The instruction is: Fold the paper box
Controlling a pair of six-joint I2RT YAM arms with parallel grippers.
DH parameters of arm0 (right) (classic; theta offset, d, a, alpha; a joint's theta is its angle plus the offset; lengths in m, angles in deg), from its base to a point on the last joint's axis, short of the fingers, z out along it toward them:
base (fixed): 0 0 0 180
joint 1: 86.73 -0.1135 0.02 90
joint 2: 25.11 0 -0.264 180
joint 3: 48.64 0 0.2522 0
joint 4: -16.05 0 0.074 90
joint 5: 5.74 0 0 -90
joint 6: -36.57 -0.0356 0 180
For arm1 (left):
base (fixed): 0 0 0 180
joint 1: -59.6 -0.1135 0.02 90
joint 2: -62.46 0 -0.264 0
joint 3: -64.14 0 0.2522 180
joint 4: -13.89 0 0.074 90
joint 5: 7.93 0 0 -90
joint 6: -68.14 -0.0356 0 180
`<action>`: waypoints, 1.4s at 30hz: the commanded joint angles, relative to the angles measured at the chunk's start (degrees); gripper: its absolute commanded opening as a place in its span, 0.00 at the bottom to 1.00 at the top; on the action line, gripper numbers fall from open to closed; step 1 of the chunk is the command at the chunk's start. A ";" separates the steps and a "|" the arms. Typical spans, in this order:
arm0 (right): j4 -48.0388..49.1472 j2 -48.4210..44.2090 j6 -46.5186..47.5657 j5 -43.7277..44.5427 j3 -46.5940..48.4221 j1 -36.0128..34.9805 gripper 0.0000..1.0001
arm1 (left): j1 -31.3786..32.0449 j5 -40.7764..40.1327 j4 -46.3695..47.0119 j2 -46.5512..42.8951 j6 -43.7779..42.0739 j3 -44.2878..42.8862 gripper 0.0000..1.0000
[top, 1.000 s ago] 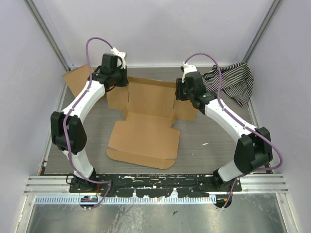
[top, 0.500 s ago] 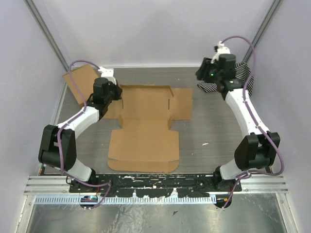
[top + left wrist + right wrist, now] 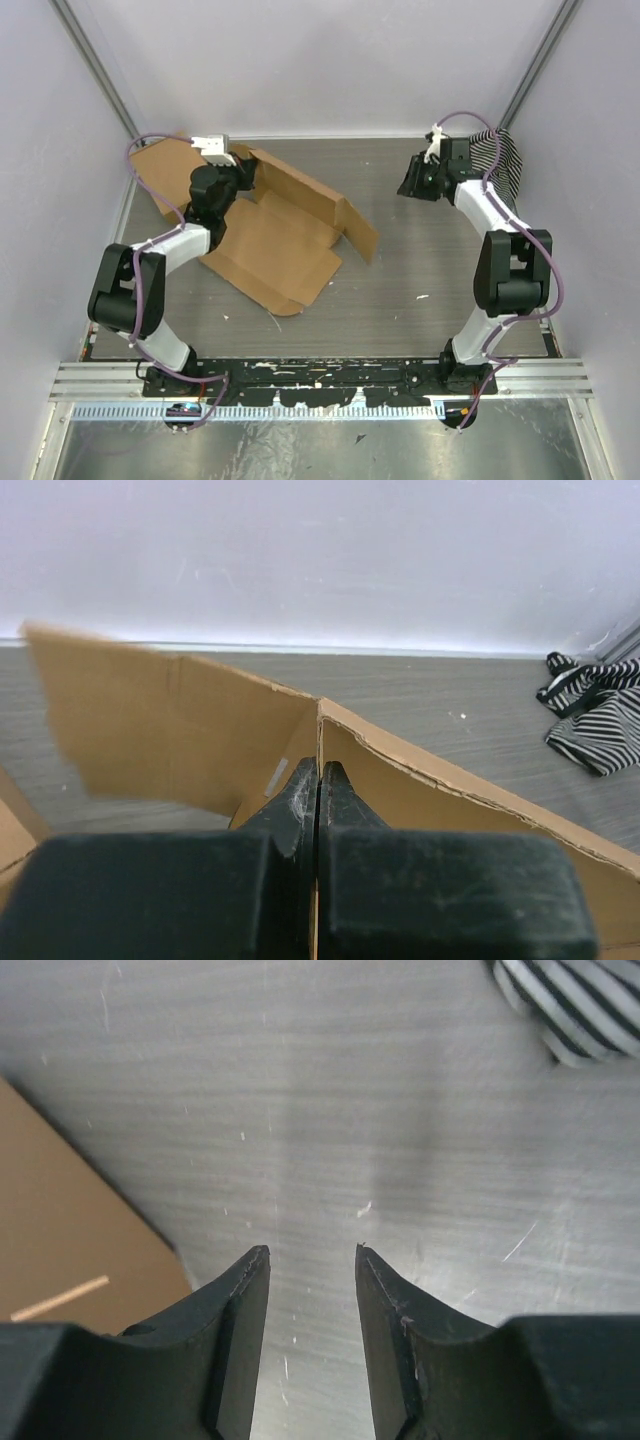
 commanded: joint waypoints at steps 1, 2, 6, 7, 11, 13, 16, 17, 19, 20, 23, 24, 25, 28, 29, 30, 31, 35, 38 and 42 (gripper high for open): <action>2.31 -3.82 1.43 -2.96 -3.83 -1.01 0.45 | -0.35 -0.51 5.57 0.94 -0.15 2.49 0.00; 2.06 -4.40 1.94 -2.80 -4.67 -1.55 0.45 | -0.36 -0.77 5.15 1.15 -0.23 2.62 0.00; 2.32 -7.59 5.66 -0.94 -8.81 -6.00 0.45 | -0.37 -1.62 0.69 2.28 -0.17 1.12 0.00; 2.43 -8.30 6.59 -0.92 -9.44 -7.29 0.45 | -0.40 -1.65 -2.11 2.69 -0.15 -0.14 0.00; 7.23 -12.31 8.12 -2.71 -15.94 -10.61 0.46 | -0.35 -1.13 -8.57 4.06 -0.33 -3.87 0.00; 10.41 -14.51 7.63 -4.20 -18.97 -11.11 0.46 | -0.39 -1.06 -10.62 4.56 -0.72 -4.84 0.00; 10.77 -15.79 6.73 -5.73 -19.77 -11.44 0.47 | -0.40 -0.52 -12.91 5.32 -1.53 -5.25 0.00; 10.56 -15.90 6.61 -5.88 -19.78 -11.60 0.47 | -0.38 -0.43 -12.71 5.50 -1.56 -4.78 0.00; 10.20 -16.08 6.24 -6.01 -19.82 -11.88 0.47 | -0.33 -0.46 -11.51 5.89 -1.56 -3.37 0.00; 10.15 -16.22 6.02 -6.32 -19.91 -11.87 0.47 | -0.35 -0.49 -10.67 6.28 -1.68 -2.68 0.00; 9.94 -16.44 5.90 -6.80 -19.80 -12.01 0.47 | -0.39 -0.37 -8.08 7.69 -2.37 -0.93 0.00; 9.70 -16.49 6.08 -7.40 -19.64 -12.06 0.47 | -0.39 -0.48 -7.21 8.15 -2.39 -0.34 0.00; 9.18 -16.53 6.35 -7.81 -19.39 -12.02 0.47 | -0.34 -0.49 -6.53 8.48 -2.36 -0.01 0.00; 7.97 -17.30 7.05 -10.19 -19.32 -12.09 0.48 | -0.37 -0.86 -5.01 9.23 -1.84 0.63 0.00; 7.88 -17.74 7.29 -11.02 -19.60 -12.09 0.49 | -0.33 -0.80 -4.78 9.61 -1.83 0.70 0.00; 7.98 -18.33 7.56 -11.66 -20.10 -12.10 0.50 | -0.33 -0.82 -4.62 9.84 -1.82 0.66 0.00; 8.47 -19.17 7.94 -12.29 -20.94 -12.17 0.51 | -0.34 -0.85 -4.42 10.06 -1.76 0.69 0.00; 11.02 -23.02 9.85 -13.19 -24.45 -12.61 0.54 | -0.40 -0.50 -4.26 10.55 -0.86 0.26 0.00; 12.65 -24.87 11.10 -14.82 -25.89 -12.93 0.55 | -0.38 -0.22 -5.24 10.52 -0.24 -0.25 0.00; 12.82 -23.82 11.92 -14.69 -25.15 -13.66 0.56 | -0.36 0.62 -6.79 10.46 0.31 -1.24 0.00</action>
